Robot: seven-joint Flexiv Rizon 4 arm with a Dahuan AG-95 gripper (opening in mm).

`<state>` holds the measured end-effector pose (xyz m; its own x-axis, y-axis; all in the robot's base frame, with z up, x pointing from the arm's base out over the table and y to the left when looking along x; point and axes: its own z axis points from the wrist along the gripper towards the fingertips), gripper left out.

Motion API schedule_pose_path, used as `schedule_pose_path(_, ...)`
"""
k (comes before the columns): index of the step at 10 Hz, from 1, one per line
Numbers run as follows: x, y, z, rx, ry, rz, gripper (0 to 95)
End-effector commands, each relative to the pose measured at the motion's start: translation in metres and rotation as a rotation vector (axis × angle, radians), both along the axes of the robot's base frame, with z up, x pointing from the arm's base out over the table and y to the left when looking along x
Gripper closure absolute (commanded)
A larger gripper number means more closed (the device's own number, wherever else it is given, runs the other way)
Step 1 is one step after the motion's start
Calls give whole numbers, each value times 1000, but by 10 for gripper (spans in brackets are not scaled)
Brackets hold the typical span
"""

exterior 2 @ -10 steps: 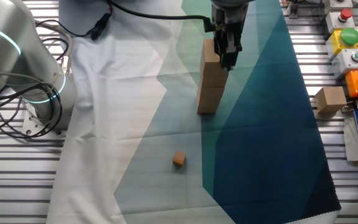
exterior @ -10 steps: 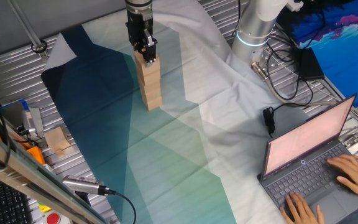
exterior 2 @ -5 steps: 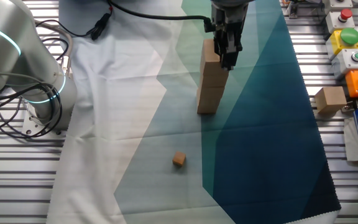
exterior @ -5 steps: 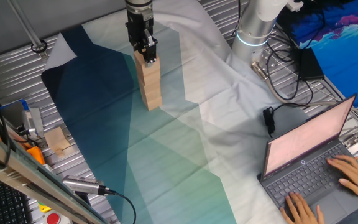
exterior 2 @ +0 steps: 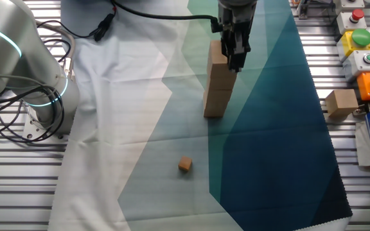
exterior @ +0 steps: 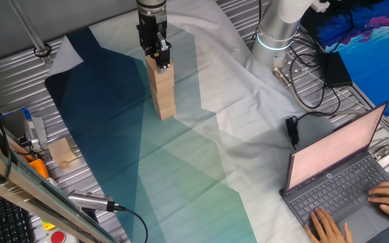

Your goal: Stack the blocks in a vertical line of five

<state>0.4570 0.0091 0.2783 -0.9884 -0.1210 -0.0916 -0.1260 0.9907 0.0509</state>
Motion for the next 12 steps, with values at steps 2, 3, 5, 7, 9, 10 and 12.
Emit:
schedule_pose_path(2, 1, 0, -2, -21, -4, 15, 380)
schedule_pose_path(3, 1, 0, -2, -20, -4, 16, 380)
schedule_pose_path(5, 1, 1, -2, -22, -4, 13, 380)
schedule_pose_path(7, 0, 2, -7, -17, -11, 14, 380)
schedule_pose_path(9, -1, 2, -7, -16, -11, 21, 380)
schedule_pose_path(10, -1, 2, -7, -15, -11, 25, 190)
schedule_pose_path(12, -1, 3, -7, -15, -12, 35, 190)
